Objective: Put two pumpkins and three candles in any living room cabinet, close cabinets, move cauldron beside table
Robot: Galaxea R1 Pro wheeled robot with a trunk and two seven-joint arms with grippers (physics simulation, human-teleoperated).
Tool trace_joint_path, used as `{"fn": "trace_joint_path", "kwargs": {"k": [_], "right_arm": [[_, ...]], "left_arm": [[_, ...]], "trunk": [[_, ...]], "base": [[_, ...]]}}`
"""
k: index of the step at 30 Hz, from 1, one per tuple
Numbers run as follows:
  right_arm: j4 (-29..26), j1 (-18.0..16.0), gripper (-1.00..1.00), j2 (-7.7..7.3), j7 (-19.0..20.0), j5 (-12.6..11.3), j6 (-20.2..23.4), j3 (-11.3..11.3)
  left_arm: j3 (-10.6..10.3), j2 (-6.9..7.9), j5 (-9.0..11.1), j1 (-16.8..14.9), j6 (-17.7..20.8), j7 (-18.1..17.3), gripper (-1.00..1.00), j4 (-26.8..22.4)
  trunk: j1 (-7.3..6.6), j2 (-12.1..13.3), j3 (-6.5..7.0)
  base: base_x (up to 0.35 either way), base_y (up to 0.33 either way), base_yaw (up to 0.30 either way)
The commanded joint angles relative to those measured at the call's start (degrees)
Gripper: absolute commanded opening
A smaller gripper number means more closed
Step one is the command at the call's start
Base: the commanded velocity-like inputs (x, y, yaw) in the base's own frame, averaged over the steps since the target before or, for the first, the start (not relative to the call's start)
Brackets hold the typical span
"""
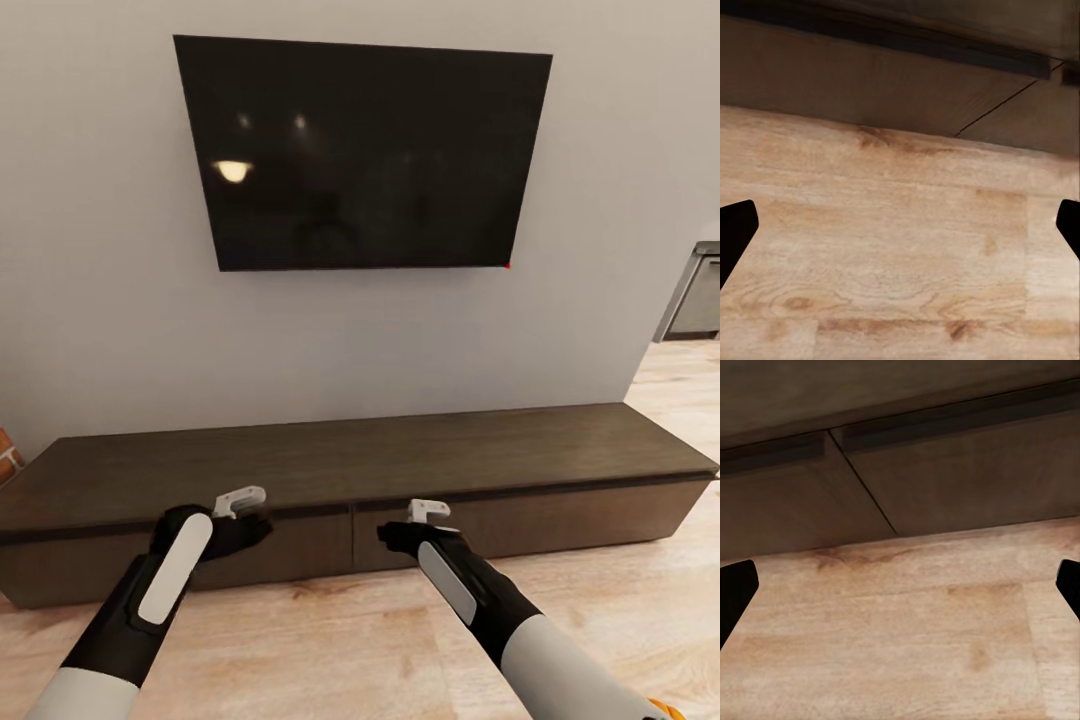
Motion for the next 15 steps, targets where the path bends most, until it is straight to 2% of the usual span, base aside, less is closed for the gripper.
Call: {"fn": "trace_joint_path", "kwargs": {"k": [1,3,4,5,7,8,9,11,12,15], "right_arm": [[-0.06,-0.06,1.0,-0.06,-0.56,-0.6,0.07,0.18],[0.02,-0.06,1.0,-0.16,-0.63,-0.66,0.06,0.11],[0.06,-0.06,1.0,-0.17,-0.66,-0.67,0.06,0.09],[0.12,-0.03,1.0,-0.22,-0.69,-0.68,0.05,0.01],[0.28,-0.05,1.0,-0.28,-0.71,-0.73,0.05,-0.97],[0.37,-0.06,1.0,-0.29,-0.68,-0.75,0.05,-2.0],[0.45,-0.04,1.0,-0.3,-0.66,-0.78,0.05,-2.63],[0.63,-0.03,1.0,-0.31,-0.57,-0.84,0.1,-5.7],[0.65,-0.02,1.0,-0.31,-0.55,-0.87,0.11,-6.49],[0.74,-0.04,1.0,-0.32,-0.51,-0.94,0.03,-11.03]], "left_arm": [[-0.06,0.21,1.38,0.01,0.15,0.59,1.0,-0.71],[0.1,1.58,5.81,0.11,0.36,0.56,1.0,-2.66],[0.12,2.09,7.2,0.12,0.39,0.56,1.0,-3.09],[0.11,3.27,10.25,0.14,0.4,0.56,1.0,-3.9],[0.08,6.04,17.62,0.25,0.42,0.55,1.0,-5.47],[0.05,7.43,21.7,0.3,0.42,0.55,1.0,-6.12],[0.04,8.1,23.73,0.37,0.42,0.55,1.0,-6.39],[-0.04,10.48,31.35,0.71,0.46,0.52,1.0,-7.32],[-0.05,11.0,33.11,0.78,0.47,0.5,1.0,-7.59],[-0.18,13.12,42.69,1.04,0.5,0.41,1.0,-8.89]], "trunk": [[-0.01,-0.03,-0.06],[-0.01,-0.03,-0.06],[-0.01,-0.03,-0.06],[-0.01,-0.03,-0.06],[-0.01,-0.03,-0.06],[-0.01,-0.03,-0.06],[-0.01,-0.03,-0.06],[-0.01,-0.03,-0.06],[-0.01,-0.03,-0.06],[-0.01,-0.03,-0.06]], "base": [[0.01,0.009,0.0],[0.005,0.005,0.0],[0.003,0.002,0.0],[0.002,0.002,0.0],[0.001,0.001,0.0],[0.0,0.0,0.0],[0.0,0.0,0.0],[0.0,0.0,0.0],[0.0,0.0,0.0],[0.0,0.0,0.0]]}}
